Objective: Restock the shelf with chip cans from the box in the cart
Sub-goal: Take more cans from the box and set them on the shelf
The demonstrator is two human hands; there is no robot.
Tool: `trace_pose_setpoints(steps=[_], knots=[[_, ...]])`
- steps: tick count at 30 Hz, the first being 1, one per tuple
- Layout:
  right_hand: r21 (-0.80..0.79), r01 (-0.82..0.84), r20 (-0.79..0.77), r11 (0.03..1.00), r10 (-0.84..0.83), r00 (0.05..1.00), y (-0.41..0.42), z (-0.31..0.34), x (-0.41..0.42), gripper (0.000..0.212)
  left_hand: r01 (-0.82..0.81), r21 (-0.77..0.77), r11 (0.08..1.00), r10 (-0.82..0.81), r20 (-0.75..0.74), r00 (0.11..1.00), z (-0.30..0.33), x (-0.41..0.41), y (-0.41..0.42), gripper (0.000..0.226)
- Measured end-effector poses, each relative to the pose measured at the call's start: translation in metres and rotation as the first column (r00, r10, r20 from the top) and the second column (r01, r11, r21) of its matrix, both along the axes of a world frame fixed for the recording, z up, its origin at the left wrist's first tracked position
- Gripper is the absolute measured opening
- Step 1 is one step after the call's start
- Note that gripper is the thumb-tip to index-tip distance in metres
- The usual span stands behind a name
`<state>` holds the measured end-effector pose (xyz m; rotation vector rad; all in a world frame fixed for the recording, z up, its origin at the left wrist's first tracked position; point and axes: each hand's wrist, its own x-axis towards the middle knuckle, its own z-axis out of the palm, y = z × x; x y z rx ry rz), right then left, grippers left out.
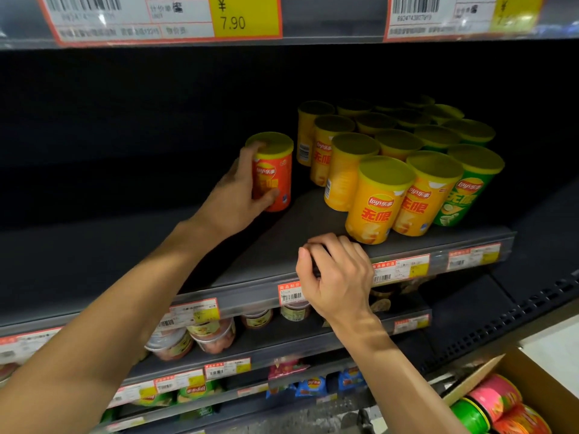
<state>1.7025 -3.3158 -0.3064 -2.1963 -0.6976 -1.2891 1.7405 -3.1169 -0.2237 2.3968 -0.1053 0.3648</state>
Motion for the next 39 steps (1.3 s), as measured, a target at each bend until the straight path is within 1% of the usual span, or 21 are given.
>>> trace_pose_setpoints(steps=[5, 10, 18, 21, 23, 26, 30, 31, 33, 34, 36, 37, 39], knots=[[0.008, 0.009, 0.008, 1.000, -0.009, 1.000, 0.002, 0.000, 0.001, 0.038, -0.072, -0.067, 0.995, 0.069, -0.043, 0.997, 0.002, 0.043, -0.006, 0.084], [0.019, 0.018, 0.003, 1.000, -0.018, 1.000, 0.002, -0.001, 0.001, 0.035, -0.086, -0.099, 0.991, 0.085, -0.014, 0.996, -0.002, 0.076, -0.007, 0.081], [0.031, -0.009, 0.006, 0.999, 0.009, 1.000, 0.002, -0.002, 0.001, 0.034, -0.120, -0.120, 0.986, 0.118, -0.024, 0.993, 0.004, 0.105, -0.009, 0.081], [0.029, -0.020, 0.011, 0.999, 0.019, 1.000, 0.002, -0.002, 0.002, 0.034, -0.137, -0.099, 0.986, 0.135, -0.027, 0.990, 0.006, 0.110, -0.011, 0.080], [0.034, -0.027, 0.006, 0.999, 0.027, 1.000, 0.001, -0.003, 0.002, 0.034, -0.155, -0.048, 0.987, 0.153, -0.038, 0.988, 0.006, 0.110, -0.012, 0.082], [0.034, -0.036, -0.011, 0.999, 0.037, 0.999, 0.001, -0.003, 0.001, 0.033, -0.174, 0.076, 0.982, 0.180, -0.084, 0.980, 0.009, 0.102, -0.012, 0.090], [0.012, -0.047, -0.070, 0.999, 0.048, 0.996, -0.001, 0.001, -0.001, 0.034, -0.210, 0.231, 0.950, 0.241, -0.118, 0.963, 0.021, 0.075, -0.018, 0.101], [-0.007, -0.063, -0.093, 0.998, 0.062, 0.994, -0.003, 0.003, -0.002, 0.034, -0.202, 0.291, 0.935, 0.247, -0.126, 0.961, 0.027, 0.063, -0.022, 0.098], [-0.049, -0.120, -0.147, 0.992, 0.112, 0.983, -0.011, 0.006, -0.007, 0.033, -0.159, 0.419, 0.894, 0.228, -0.119, 0.966, 0.039, 0.031, -0.034, 0.083], [-0.063, -0.148, -0.175, 0.987, 0.135, 0.975, -0.017, 0.005, -0.011, 0.031, -0.126, 0.478, 0.870, 0.190, -0.090, 0.978, 0.043, 0.012, -0.041, 0.074], [-0.067, -0.169, -0.217, 0.983, 0.151, 0.964, -0.033, 0.002, -0.023, 0.030, -0.055, 0.568, 0.821, 0.051, 0.021, 0.998, 0.040, -0.028, -0.057, 0.062], [-0.055, -0.157, -0.228, 0.986, 0.141, 0.963, -0.043, 0.000, -0.031, 0.030, -0.017, 0.590, 0.807, -0.040, 0.084, 0.996, 0.036, -0.047, -0.066, 0.057], [-0.019, -0.125, -0.250, 0.992, 0.116, 0.961, -0.067, -0.002, -0.045, 0.031, 0.063, 0.605, 0.793, -0.210, 0.175, 0.962, 0.025, -0.077, -0.088, 0.054]])
